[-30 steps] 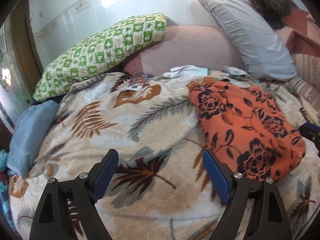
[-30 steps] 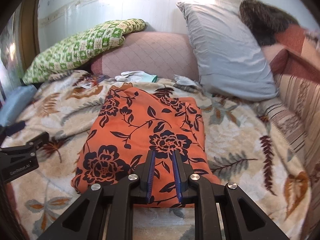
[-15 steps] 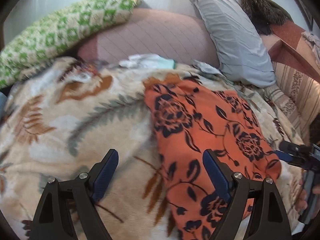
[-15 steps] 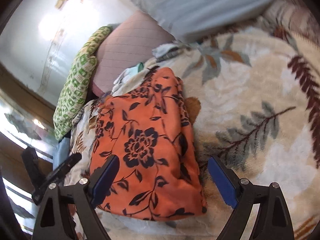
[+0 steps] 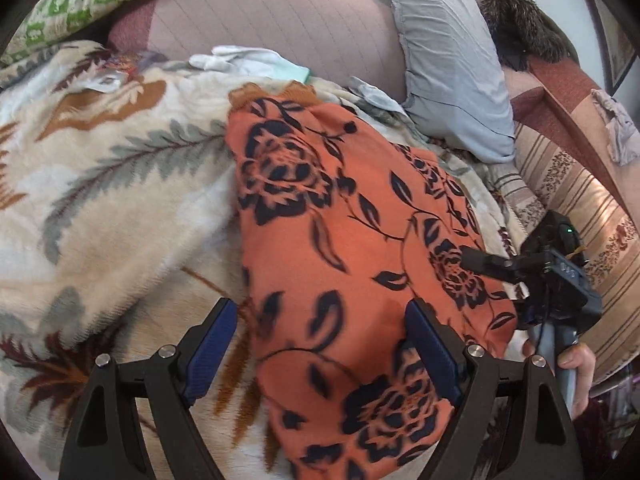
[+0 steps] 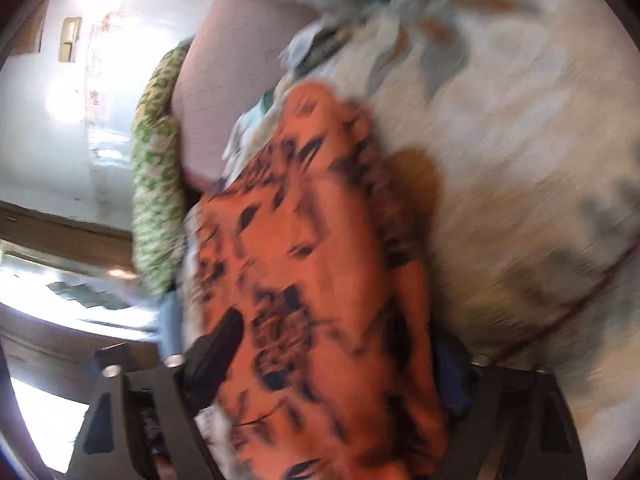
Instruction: Fold small clothes
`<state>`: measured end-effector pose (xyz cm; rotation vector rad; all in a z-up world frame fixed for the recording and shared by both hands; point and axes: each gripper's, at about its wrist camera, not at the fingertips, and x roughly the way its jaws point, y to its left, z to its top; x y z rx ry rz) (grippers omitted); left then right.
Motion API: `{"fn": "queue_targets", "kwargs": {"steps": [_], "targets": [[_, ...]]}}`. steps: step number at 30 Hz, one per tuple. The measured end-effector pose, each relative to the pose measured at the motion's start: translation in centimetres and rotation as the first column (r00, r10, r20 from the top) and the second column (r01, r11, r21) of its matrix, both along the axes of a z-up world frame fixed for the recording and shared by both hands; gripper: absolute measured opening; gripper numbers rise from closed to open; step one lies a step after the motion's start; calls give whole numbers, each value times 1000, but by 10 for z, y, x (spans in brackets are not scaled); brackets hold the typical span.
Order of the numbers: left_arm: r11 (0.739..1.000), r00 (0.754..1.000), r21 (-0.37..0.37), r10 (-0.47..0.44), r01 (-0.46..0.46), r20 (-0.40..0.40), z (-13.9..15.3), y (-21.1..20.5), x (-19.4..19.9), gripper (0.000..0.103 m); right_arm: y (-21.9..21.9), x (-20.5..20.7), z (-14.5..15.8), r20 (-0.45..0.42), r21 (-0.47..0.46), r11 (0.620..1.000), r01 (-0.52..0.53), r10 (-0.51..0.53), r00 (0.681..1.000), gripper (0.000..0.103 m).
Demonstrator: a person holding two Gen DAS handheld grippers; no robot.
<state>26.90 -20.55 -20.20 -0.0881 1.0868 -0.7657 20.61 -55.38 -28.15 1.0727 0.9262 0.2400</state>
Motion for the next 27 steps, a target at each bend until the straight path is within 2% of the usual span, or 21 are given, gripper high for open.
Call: {"fn": "queue_targets", "kwargs": {"steps": [2,3,5,7,10,11,15,21,27], "targets": [[1000,1000,20,-12,11,21,0,-5,-5,79,12,0,6,5,-84,996,-14,14,1000,79],[1000,999,26,-16,15,32,0,-6,-6,78,12,0,7,1,-84,996,-8,8,1000,78],[1000,999,25,-17,16,44,1,-5,-7,66,10,-3,5,-12,-60,998,16,-17,1000,68],[1000,999,10,-7,7,41,3,-2,-5,58,8,-6,5,-21,-60,997,41,-43,999,56],[1000,999,-1,8,-8,49,6,2,-5,47,15,-7,15,-17,-120,991,55,-57,998,53],[1000,998,0,10,-10,57,7,4,-5,44,22,-7,23,-9,-168,984,51,-54,999,52],[1000,996,1,26,-26,90,17,10,-6,37,39,-11,54,55,-214,976,47,-36,998,51],[994,979,-55,106,-98,176,59,47,-5,34,85,-12,93,137,-280,960,1,39,990,47],[987,961,-68,158,-146,228,88,96,-16,27,130,-19,105,192,-307,950,-53,116,974,46]]}}
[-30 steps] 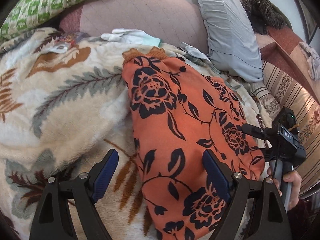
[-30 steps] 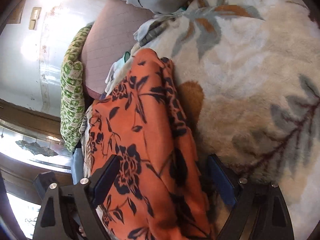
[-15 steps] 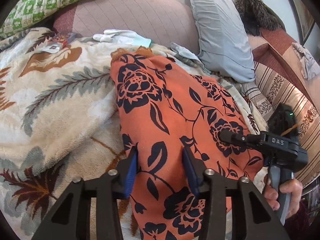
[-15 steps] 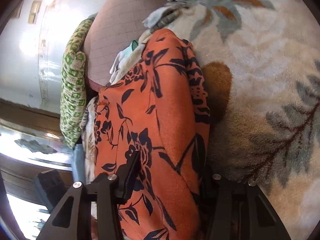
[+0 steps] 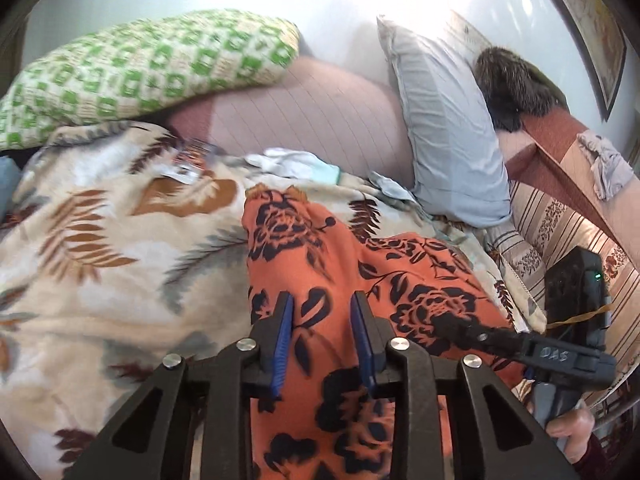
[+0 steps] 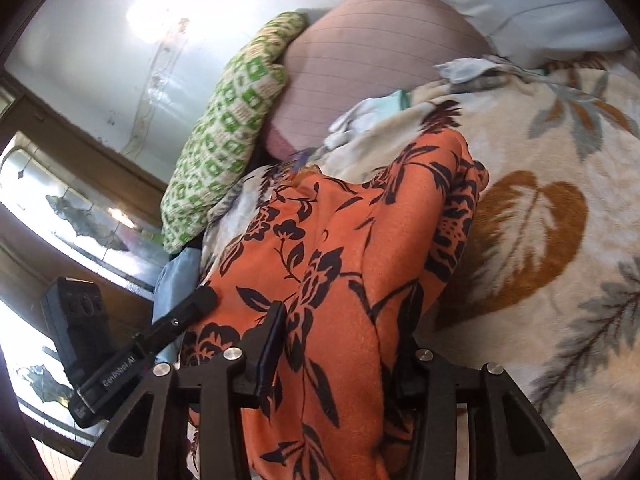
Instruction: Fold small clothes
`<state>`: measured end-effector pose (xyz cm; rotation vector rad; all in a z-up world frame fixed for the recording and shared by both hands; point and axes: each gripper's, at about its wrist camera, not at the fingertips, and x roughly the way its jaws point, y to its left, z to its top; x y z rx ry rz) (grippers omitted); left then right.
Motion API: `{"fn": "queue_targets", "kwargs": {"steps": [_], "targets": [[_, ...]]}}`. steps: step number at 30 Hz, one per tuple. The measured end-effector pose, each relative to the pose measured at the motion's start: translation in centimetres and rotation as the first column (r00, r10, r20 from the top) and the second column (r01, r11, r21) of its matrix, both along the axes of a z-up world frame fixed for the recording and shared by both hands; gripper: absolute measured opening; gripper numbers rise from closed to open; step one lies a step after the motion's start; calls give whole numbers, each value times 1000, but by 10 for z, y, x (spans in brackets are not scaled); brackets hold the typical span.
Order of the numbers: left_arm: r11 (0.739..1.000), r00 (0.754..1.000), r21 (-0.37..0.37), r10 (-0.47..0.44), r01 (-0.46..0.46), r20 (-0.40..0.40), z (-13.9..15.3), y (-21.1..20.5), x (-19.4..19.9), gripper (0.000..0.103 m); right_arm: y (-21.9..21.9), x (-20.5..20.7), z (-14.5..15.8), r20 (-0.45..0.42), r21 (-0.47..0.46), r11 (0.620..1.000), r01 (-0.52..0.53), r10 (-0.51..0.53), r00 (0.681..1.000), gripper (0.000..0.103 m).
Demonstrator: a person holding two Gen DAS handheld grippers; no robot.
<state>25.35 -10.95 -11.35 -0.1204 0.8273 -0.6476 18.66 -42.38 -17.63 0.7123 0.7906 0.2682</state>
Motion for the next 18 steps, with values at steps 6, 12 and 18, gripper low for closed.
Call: {"fn": "queue_targets", "kwargs": {"steps": [6,12,18], "targets": [[984,993,178,-29,8,114,0,12,-42,17,57,-19,-5,-8,-98,994,-47,47,999,41],[932,994,344,94,-110,63,-42,40,-29,17,36,-24,-56,-208,-210,976,52,-97,973,49],[985,975,128,135,-113,-177,-68,74,14,49,24,-30,-68,-237,-72,995,75,-90,967,63]]}}
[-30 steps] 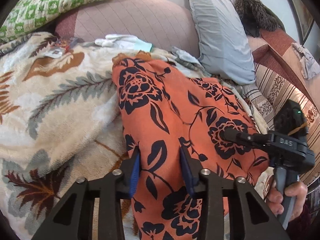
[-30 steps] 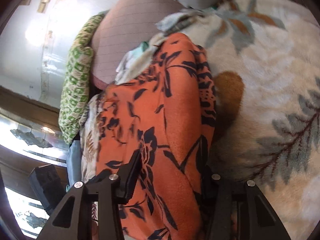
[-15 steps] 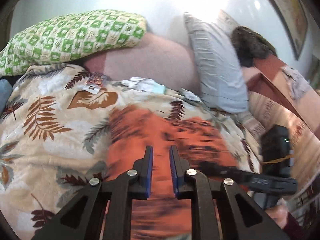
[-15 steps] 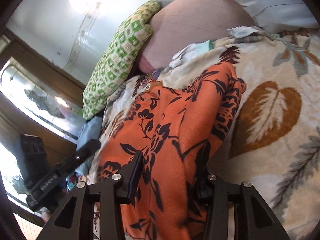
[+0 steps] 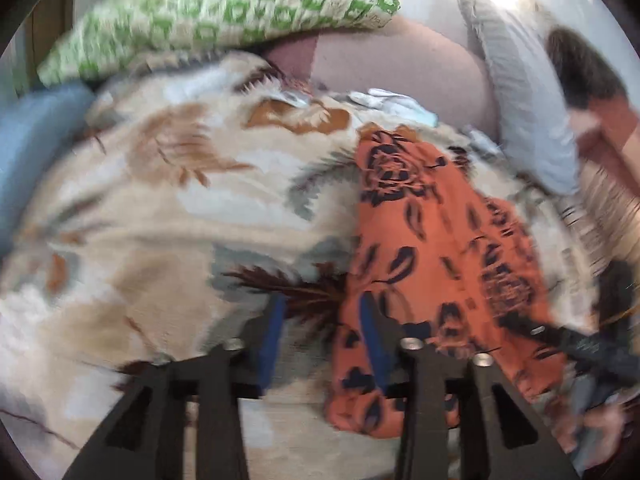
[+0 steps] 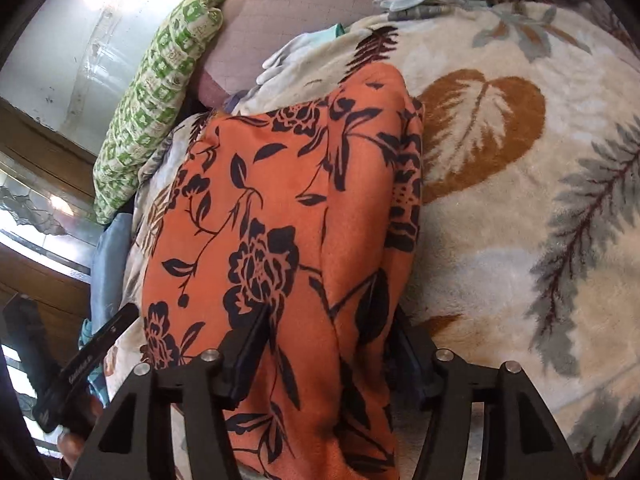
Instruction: Fold small clothes
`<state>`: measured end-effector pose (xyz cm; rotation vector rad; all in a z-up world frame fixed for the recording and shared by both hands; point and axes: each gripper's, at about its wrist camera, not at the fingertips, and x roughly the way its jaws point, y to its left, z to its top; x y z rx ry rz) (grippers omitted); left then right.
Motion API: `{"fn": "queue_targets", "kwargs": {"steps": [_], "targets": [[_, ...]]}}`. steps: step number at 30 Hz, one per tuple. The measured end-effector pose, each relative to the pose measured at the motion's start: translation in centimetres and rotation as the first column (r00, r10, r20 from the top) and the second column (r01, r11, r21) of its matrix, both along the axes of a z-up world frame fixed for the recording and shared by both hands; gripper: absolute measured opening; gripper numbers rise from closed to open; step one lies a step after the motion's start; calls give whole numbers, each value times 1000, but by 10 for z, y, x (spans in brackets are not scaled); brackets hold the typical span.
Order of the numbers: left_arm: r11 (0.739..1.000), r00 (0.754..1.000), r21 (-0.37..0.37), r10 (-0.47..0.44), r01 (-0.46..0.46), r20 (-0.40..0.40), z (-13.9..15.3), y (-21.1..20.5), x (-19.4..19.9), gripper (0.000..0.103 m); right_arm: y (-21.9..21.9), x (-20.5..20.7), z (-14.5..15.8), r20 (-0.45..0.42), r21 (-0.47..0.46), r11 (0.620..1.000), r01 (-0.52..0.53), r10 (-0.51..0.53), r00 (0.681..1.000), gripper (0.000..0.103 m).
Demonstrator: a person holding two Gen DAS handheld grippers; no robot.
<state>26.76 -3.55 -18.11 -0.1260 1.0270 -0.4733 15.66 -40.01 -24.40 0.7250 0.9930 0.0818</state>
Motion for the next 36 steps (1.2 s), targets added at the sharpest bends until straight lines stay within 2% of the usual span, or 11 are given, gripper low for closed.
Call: {"fn": "queue_targets", "kwargs": {"steps": [2,4,5,8,11,14,17,23,28,32,36], "targets": [[994,998,-106,-18,11,-61,-7,1,4,55,-9,0,-9,-14,61,998,3,-2,1000,66],[989,996,-138,-65,55,-67,-9,-10,1,64,-11,-1,-13,-11,103,995,11,-10,1000,66],[988,994,-131,-89,81,-60,-10,-17,-3,71,-12,0,-14,-12,116,993,13,-11,1000,66],[989,988,-40,-146,145,-45,-20,-43,-12,72,-9,5,-15,-16,127,992,12,-10,1000,66],[984,985,47,-169,170,-13,-23,-56,-17,64,-9,13,-14,-7,145,989,13,-13,1000,62],[987,987,-17,-160,160,-29,-17,-49,-16,38,-6,17,-12,15,137,991,-8,6,1000,55],[983,984,-38,-179,179,-3,-4,-49,-23,32,10,23,3,61,64,996,-57,53,997,54],[978,977,36,-206,205,45,26,-54,-57,31,26,17,24,117,67,990,-124,116,986,54],[980,991,148,-131,134,-27,3,-45,-68,35,31,24,4,38,52,988,-147,145,989,54],[978,994,176,-102,108,-44,-4,-37,-65,46,21,32,-11,-11,161,980,-118,122,993,61],[968,993,240,-88,67,76,23,-38,-74,48,14,30,4,-40,137,985,-104,110,993,63]]}}
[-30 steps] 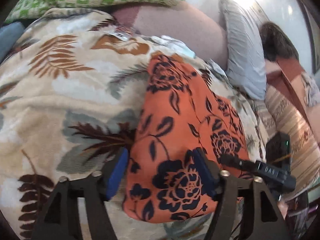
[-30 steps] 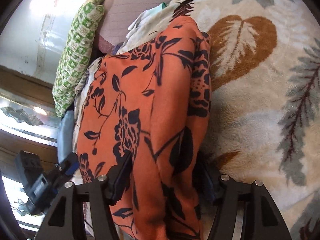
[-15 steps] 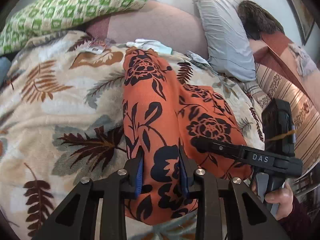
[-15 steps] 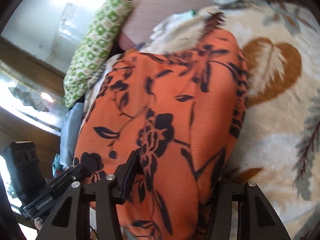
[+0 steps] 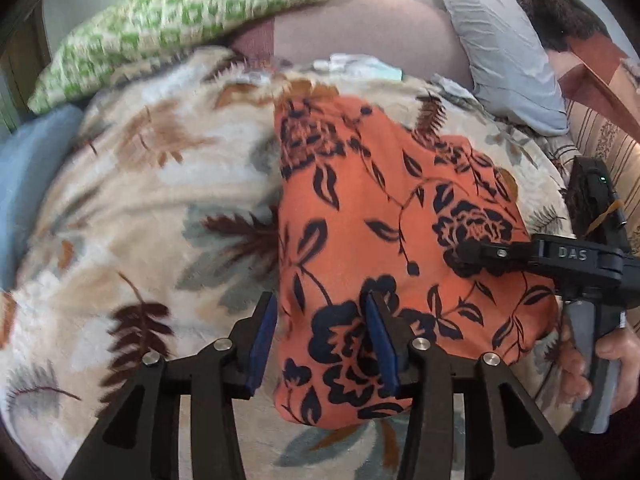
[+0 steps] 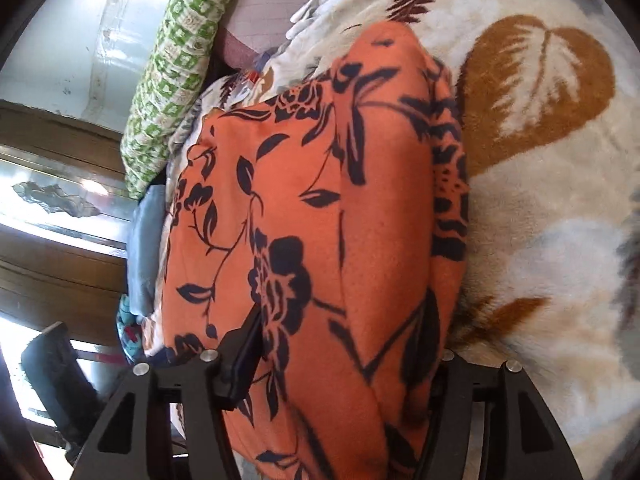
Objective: Fold small clothes
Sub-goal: 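Release the blouse and press the folded square flat with both grippers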
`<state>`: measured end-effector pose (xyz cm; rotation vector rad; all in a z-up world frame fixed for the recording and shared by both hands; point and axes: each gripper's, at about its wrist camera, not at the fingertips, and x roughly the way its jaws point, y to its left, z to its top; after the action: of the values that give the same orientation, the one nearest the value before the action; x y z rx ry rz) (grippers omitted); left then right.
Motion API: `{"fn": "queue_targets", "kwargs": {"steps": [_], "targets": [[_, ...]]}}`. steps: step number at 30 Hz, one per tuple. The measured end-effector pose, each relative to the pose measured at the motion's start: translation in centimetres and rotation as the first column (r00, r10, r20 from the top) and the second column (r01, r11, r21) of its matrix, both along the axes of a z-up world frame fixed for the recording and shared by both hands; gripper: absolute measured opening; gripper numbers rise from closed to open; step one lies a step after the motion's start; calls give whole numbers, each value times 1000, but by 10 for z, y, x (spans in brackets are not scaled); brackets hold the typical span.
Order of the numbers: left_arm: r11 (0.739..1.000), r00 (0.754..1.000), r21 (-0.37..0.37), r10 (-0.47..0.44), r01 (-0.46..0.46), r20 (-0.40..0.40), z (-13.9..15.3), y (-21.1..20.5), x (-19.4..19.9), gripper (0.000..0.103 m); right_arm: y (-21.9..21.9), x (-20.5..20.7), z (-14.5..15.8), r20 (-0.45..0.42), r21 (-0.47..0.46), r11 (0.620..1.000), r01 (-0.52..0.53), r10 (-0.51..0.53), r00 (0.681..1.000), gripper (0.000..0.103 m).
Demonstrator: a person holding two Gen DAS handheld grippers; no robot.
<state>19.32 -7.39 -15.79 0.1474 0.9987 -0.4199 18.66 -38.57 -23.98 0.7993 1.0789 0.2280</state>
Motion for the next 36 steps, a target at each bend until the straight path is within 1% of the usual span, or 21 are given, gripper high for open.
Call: {"fn": "queue_targets", "kwargs": {"steps": [2,4,6,8,10,12,14,16,18,19,20,21,22,23,25,27,29,30,32,34,36], "targets": [[1000,998,25,7,-9,66,10,0,-4,56,-11,-6,14,15,-17,999,31,-31,999,63],[998,990,54,24,-31,138,18,2,-5,61,-24,-12,29,54,-69,995,76,-72,996,63],[995,979,86,40,-58,198,23,1,-6,61,-33,-16,47,119,-143,980,141,-125,985,63],[991,973,113,45,-72,228,24,1,-4,61,-36,-20,63,213,-197,959,206,-164,963,63],[989,971,127,48,-80,235,22,-1,-1,61,-36,-19,74,292,-219,952,214,-146,945,63],[986,971,144,51,-87,235,19,-6,4,61,-24,-10,83,353,-260,943,205,-105,930,63],[982,972,168,50,-90,230,12,-9,8,61,-8,7,83,356,-299,942,153,-38,934,63],[976,973,197,46,-92,226,4,-11,11,62,2,20,74,312,-309,946,97,4,950,61],[969,971,227,40,-95,236,-6,-13,14,64,10,38,48,203,-339,940,48,24,979,60],[966,970,239,35,-95,242,-9,-14,14,70,10,45,32,149,-339,940,32,20,989,60],[964,968,249,28,-92,248,-12,-15,14,72,8,48,22,132,-327,944,31,14,991,60],[961,967,260,22,-90,252,-15,-16,15,72,6,48,21,149,-317,948,39,9,989,60],[960,967,264,22,-91,253,-15,-16,15,72,7,49,25,147,-316,948,37,10,989,60],[962,967,257,28,-94,252,-13,-15,14,72,8,48,30,146,-321,946,36,12,989,60],[966,967,236,41,-102,250,-7,-13,13,72,9,40,37,171,-317,947,43,12,985,60],[967,962,226,56,-118,266,1,-12,9,72,8,28,44,195,-282,958,58,-3,981,60],[967,950,214,71,-140,303,13,-11,2,72,7,9,58,238,-254,964,77,-15,971,60],[966,943,210,75,-148,323,19,-11,-2,72,8,1,65,263,-259,962,87,-17,965,60],[966,930,202,81,-162,358,33,-12,-12,72,10,-21,84,311,-294,949,113,-17,950,60],[966,910,180,101,-187,401,48,-9,-28,72,13,-44,104,365,-316,939,134,-10,931,60],[968,905,156,118,-198,409,59,-5,-40,72,16,-70,118,413,-339,925,172,-18,911,60]]}}
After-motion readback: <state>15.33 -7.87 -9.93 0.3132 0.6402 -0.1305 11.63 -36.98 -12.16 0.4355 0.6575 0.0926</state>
